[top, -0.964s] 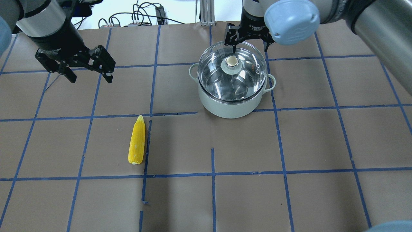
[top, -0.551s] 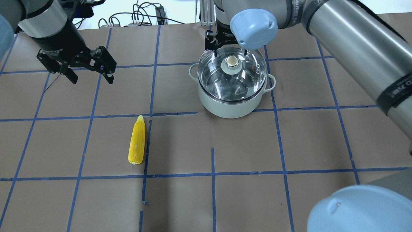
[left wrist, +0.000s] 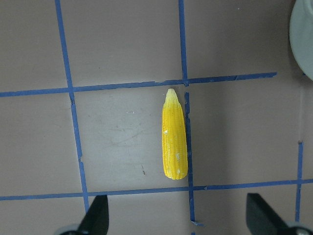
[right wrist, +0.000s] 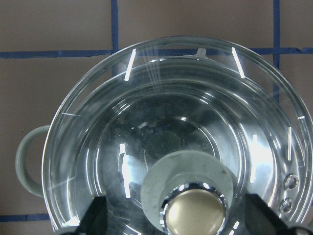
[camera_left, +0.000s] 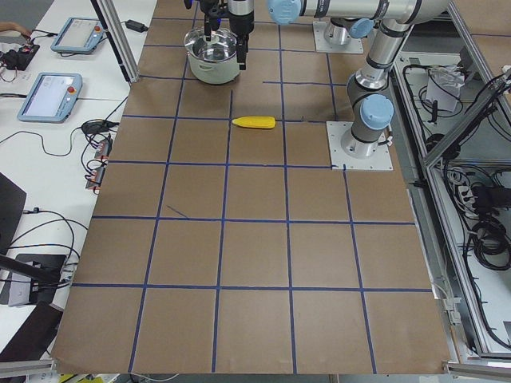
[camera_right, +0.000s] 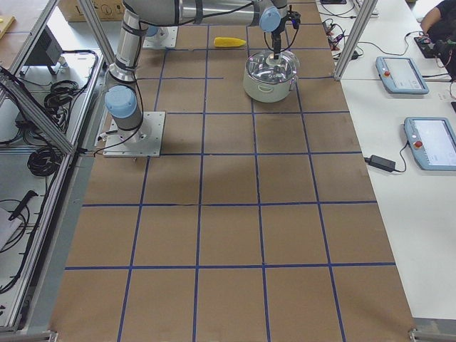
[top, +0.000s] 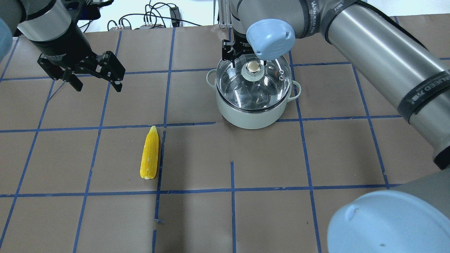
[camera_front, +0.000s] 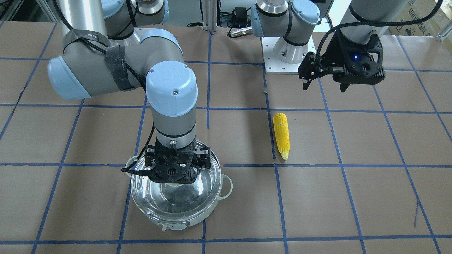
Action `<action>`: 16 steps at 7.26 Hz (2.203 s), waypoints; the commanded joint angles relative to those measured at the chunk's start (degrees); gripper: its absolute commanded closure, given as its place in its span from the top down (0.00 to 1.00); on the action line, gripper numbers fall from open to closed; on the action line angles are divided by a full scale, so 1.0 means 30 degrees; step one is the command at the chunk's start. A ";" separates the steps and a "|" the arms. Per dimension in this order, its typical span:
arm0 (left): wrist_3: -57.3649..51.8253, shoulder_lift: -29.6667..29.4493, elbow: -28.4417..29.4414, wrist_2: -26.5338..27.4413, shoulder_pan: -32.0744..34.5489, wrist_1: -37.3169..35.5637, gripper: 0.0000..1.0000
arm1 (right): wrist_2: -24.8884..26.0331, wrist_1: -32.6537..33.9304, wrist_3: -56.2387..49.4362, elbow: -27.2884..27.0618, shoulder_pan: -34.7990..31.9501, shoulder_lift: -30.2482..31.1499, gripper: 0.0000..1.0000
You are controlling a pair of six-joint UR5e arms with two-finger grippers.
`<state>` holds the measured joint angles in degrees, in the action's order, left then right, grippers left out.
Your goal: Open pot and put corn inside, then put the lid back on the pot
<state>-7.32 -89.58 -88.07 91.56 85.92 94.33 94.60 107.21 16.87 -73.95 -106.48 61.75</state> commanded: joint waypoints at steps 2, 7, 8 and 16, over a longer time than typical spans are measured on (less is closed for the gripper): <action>0.0006 0.0005 0.0000 -0.0021 -0.0046 0.0021 1.00 | -0.0128 0.0093 -0.0088 -0.0573 0.0191 0.0159 0.98; 0.0007 -0.0111 -0.0029 -0.0138 -0.0046 -0.0009 1.00 | -0.0304 0.0093 -0.0292 -0.0603 0.0365 0.0130 0.96; 0.0007 -0.0170 -0.0029 -0.0139 -0.0017 -0.0009 1.00 | -0.0304 0.0093 -0.0496 -0.0603 0.0395 0.0130 0.96; 0.0007 -0.0229 -0.0029 -0.0227 -0.0076 -0.0009 1.00 | -0.0363 0.0211 -0.0527 -0.0485 0.0395 0.0100 0.61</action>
<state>-7.29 -90.21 -88.13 90.87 85.69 94.31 93.43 108.06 15.37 -75.46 -105.37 61.86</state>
